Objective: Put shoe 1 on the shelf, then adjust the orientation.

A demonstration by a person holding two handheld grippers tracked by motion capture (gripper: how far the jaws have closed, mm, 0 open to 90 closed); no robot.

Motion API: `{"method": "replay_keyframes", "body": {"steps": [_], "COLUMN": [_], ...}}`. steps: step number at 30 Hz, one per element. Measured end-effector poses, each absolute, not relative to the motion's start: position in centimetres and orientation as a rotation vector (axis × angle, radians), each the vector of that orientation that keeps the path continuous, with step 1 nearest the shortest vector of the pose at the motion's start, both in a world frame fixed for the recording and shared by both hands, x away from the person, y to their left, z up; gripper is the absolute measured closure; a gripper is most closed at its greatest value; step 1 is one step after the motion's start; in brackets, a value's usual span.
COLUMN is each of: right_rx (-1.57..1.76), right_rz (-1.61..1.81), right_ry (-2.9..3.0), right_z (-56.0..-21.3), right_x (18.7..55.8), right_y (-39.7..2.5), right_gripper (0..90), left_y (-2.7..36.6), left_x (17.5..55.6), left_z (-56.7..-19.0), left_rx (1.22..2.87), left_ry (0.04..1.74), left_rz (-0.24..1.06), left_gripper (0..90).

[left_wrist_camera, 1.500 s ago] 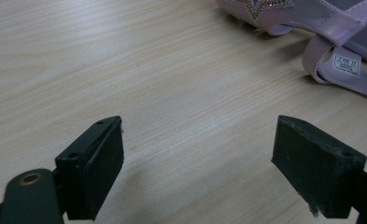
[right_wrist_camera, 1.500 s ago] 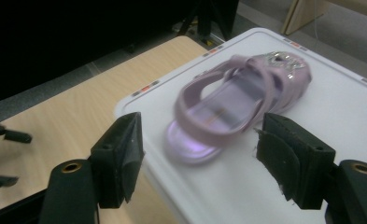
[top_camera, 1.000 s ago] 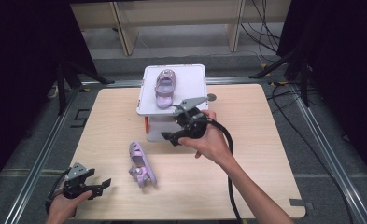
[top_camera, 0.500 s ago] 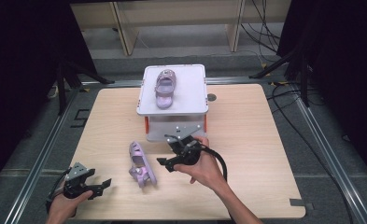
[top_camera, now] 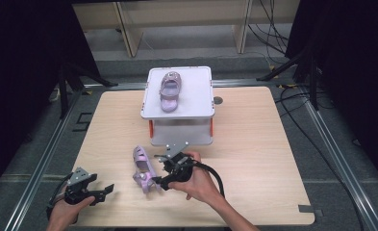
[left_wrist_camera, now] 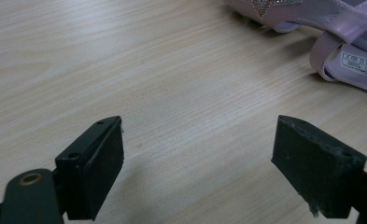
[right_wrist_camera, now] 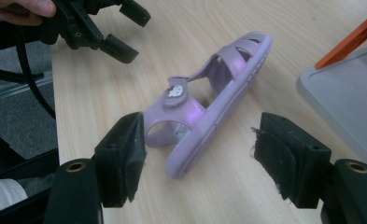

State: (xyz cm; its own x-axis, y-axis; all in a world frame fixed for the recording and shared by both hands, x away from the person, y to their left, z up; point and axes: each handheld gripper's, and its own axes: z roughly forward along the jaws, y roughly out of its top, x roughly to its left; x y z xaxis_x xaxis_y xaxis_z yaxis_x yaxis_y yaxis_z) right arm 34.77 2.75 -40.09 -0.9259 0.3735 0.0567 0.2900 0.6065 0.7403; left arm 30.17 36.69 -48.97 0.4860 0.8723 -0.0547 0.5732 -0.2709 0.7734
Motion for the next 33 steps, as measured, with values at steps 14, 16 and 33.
{"method": "replay_keyframes", "body": {"steps": [14,16,33], "right_rx": [0.459,0.45,0.428], "right_rz": [1.236,1.24,1.136], "right_ry": [2.75,2.755,2.805], "right_z": [-40.8,-40.9,-43.6], "right_x": [34.6,34.5,35.5], "right_y": [5.8,6.3,9.1], "right_gripper": [36.5,36.5,36.8], "left_y": [37.0,36.7,36.9], "left_x": [30.4,30.2,30.1], "left_z": [-49.0,-49.0,-48.9], "left_rx": [2.009,1.979,1.969], "left_ry": [1.163,1.189,1.177], "left_rz": [0.52,0.504,0.512], "left_gripper": [16.0,16.1,16.0]}}
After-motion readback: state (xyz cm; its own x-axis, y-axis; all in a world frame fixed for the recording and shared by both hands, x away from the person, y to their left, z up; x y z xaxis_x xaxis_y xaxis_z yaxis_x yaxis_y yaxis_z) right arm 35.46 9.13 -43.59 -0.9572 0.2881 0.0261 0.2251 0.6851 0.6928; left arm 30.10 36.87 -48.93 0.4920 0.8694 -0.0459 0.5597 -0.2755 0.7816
